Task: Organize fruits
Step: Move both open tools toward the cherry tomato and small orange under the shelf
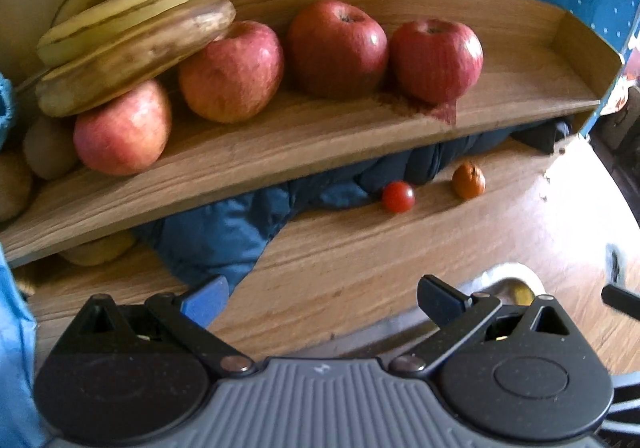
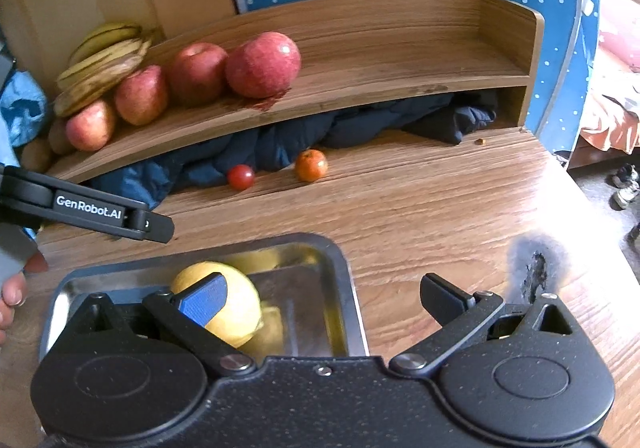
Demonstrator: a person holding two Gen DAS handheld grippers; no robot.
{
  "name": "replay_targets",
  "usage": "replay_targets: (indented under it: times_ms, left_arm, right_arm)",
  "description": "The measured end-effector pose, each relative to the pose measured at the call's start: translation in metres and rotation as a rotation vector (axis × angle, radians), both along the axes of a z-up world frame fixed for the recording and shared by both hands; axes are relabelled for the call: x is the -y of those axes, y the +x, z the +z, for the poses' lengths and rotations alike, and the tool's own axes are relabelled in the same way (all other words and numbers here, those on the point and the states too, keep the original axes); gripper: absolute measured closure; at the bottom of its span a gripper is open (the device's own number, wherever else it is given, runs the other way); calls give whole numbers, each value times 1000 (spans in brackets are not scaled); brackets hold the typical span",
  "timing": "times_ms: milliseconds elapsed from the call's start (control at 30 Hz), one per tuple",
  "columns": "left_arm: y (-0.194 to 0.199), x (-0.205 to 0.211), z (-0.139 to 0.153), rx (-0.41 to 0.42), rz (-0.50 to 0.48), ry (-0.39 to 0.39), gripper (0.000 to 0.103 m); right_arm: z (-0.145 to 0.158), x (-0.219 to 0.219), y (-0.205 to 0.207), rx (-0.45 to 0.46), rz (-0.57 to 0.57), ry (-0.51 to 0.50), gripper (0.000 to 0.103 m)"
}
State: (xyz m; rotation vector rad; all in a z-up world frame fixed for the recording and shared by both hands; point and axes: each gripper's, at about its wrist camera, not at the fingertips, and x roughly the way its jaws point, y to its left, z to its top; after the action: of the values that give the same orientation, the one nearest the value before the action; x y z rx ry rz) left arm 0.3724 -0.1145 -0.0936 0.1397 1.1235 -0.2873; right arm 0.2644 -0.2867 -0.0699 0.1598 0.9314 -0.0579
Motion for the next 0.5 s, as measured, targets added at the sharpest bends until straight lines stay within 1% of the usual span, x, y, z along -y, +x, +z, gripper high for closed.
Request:
replay_targets:
  times_ms: [233,500]
  left_arm:
    - [16,14,-8,-2,-3,-55,1]
    - [31,30,-18,-11,-24,-86,1]
  right_arm:
    - [-10,2,14,-34,-13,-60,1]
    - [-15,5,35,-21,-23,-97,1]
